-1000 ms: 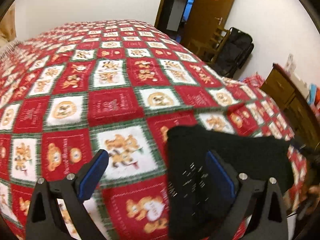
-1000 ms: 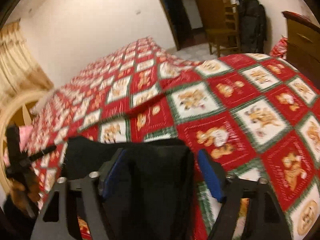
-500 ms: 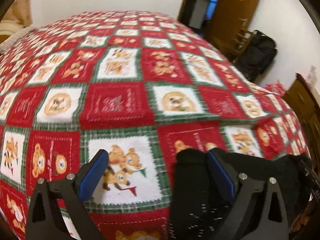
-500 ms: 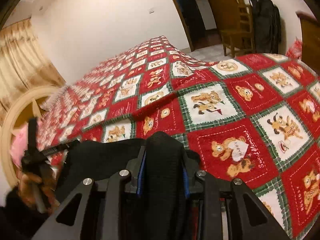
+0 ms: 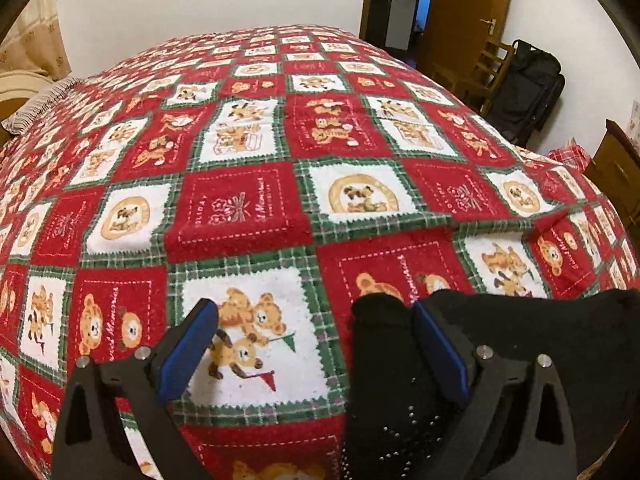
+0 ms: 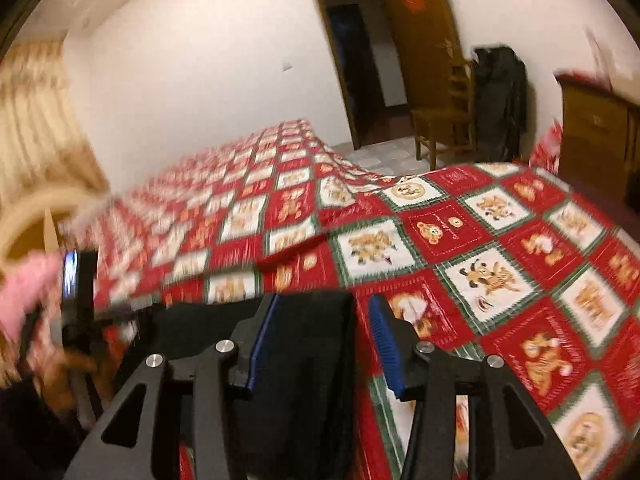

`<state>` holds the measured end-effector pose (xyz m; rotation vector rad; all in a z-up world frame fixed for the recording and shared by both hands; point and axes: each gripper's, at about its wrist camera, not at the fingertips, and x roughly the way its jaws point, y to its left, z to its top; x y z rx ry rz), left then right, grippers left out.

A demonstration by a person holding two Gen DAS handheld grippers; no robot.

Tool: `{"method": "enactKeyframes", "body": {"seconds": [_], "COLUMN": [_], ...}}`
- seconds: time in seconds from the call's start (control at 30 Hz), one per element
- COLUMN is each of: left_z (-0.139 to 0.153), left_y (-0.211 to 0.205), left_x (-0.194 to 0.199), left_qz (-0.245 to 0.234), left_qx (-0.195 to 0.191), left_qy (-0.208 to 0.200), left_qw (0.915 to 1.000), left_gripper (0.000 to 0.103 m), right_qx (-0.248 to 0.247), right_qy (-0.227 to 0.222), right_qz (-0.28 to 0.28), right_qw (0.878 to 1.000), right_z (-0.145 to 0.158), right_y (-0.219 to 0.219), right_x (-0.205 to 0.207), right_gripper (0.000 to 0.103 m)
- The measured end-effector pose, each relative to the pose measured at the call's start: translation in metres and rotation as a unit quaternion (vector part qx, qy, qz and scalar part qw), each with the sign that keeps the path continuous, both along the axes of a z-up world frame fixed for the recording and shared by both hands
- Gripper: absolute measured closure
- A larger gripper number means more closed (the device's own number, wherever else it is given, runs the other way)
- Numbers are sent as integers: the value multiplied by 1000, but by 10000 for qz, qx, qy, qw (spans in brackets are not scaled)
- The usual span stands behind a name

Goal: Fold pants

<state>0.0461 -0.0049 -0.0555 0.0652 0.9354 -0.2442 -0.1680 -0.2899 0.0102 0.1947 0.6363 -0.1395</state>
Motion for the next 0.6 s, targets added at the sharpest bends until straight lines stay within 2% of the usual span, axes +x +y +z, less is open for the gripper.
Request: {"method": "enactKeyframes", "body": {"seconds": [0.03, 0.07, 0.1, 0.17, 0.3, 0.4, 0.5, 0.57, 0.6], "left_z": [0, 1, 1, 1, 2, 2, 5, 10, 13], "left_y": [-1, -2, -3, -4, -4, -4, 3, 13, 17], "left_x": [-1, -1, -1, -2, -2, -2, -3, -8, -11], "left_qz": [1, 0, 3, 4, -7, -53, -118, -220, -270], "left_qx": [31, 70, 99, 128, 178, 200, -37, -359, -535], "left_qy": [-17, -43, -57, -65, -52, -68, 42, 167, 215], "left_qw": [10000, 10000, 9999, 9999, 9998, 9998, 9999, 9990, 9980], "left_gripper": [4, 5, 5, 5, 5, 5, 5, 5, 5], "right_qx": [-122, -154, -145, -115, -125, 67, 281, 506, 650], "right_qy": [118, 284, 430, 645, 633, 633, 521, 275, 126], "right_qz": [49, 128, 128, 36, 36, -11, -80, -101, -114], "right_qw": [9998, 9994, 9989, 9978, 9979, 9980, 9982, 9983, 9977], "right_z": [-4, -11, -18, -32, -37, -39, -33, -25, -20], "right_y": [5, 10, 11, 10, 11, 5, 1, -1, -2], "right_x": [-1, 0, -1, -2, -13, -17, -24, -31, -34], "right_gripper": [68, 79, 80, 80, 80, 79, 78, 76, 64]}}
